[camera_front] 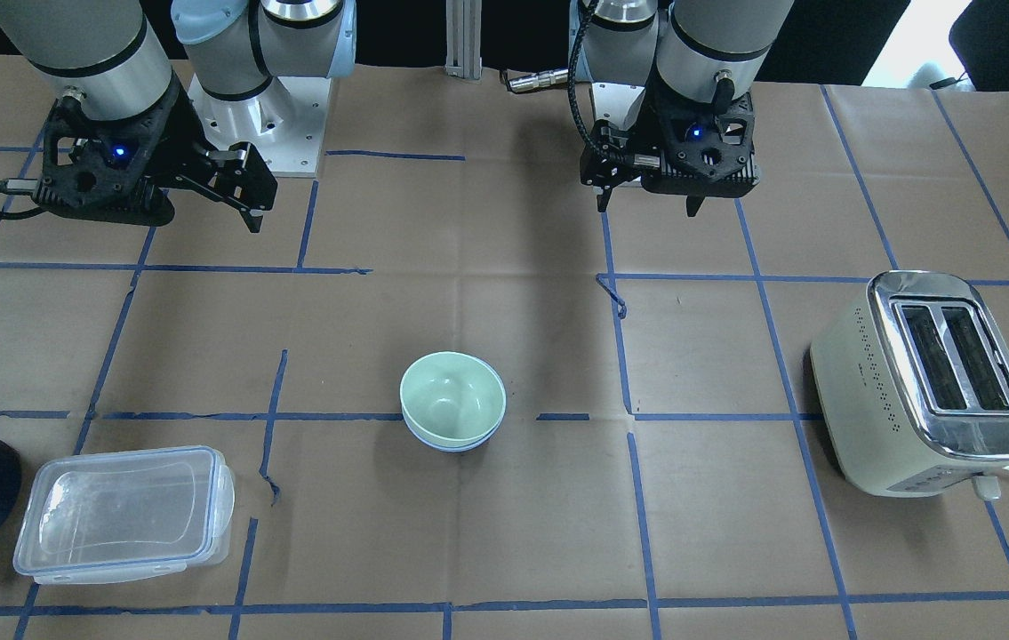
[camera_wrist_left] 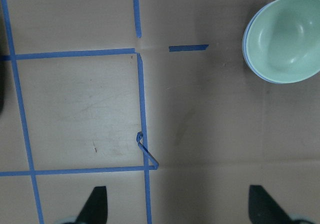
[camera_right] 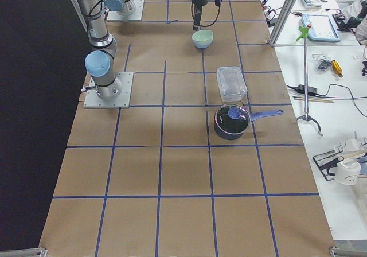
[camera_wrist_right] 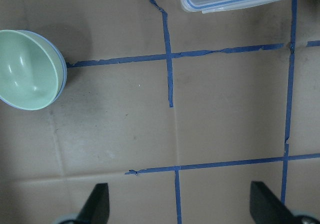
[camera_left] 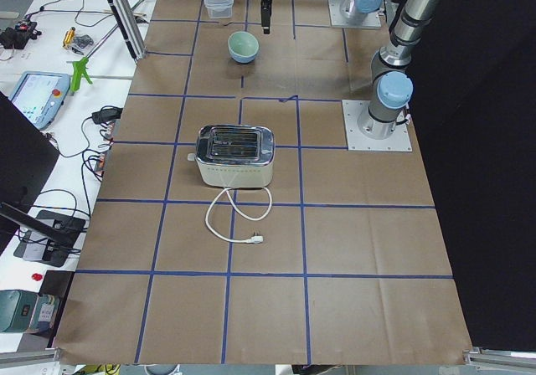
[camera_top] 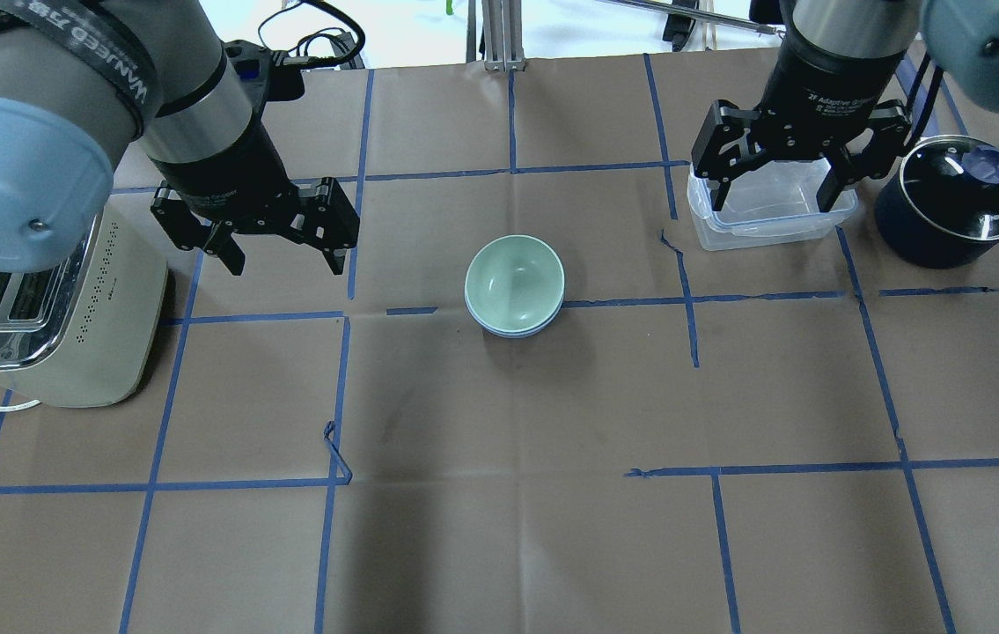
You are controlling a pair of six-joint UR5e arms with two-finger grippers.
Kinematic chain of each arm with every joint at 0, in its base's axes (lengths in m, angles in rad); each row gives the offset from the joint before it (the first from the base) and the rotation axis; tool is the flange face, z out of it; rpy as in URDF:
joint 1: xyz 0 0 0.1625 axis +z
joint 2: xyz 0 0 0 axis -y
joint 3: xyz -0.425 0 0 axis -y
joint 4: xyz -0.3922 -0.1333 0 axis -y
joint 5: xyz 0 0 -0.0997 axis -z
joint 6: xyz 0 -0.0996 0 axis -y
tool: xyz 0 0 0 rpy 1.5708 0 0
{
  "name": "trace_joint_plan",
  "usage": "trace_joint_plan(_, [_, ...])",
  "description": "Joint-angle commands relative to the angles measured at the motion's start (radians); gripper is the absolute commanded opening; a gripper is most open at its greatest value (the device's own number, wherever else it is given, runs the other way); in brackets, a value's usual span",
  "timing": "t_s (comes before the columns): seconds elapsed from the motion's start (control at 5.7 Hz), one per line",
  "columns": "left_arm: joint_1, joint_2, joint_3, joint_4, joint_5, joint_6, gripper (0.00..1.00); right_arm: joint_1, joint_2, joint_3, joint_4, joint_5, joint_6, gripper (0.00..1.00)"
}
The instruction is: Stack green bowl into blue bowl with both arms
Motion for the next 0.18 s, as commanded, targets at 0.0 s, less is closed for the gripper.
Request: trace_joint_plan(0.0, [0.0, 0.0, 0.0, 0.0, 0.0, 0.0, 0.98, 0.001, 0.0, 0.003, -0.001, 0.0, 0.001, 1.0])
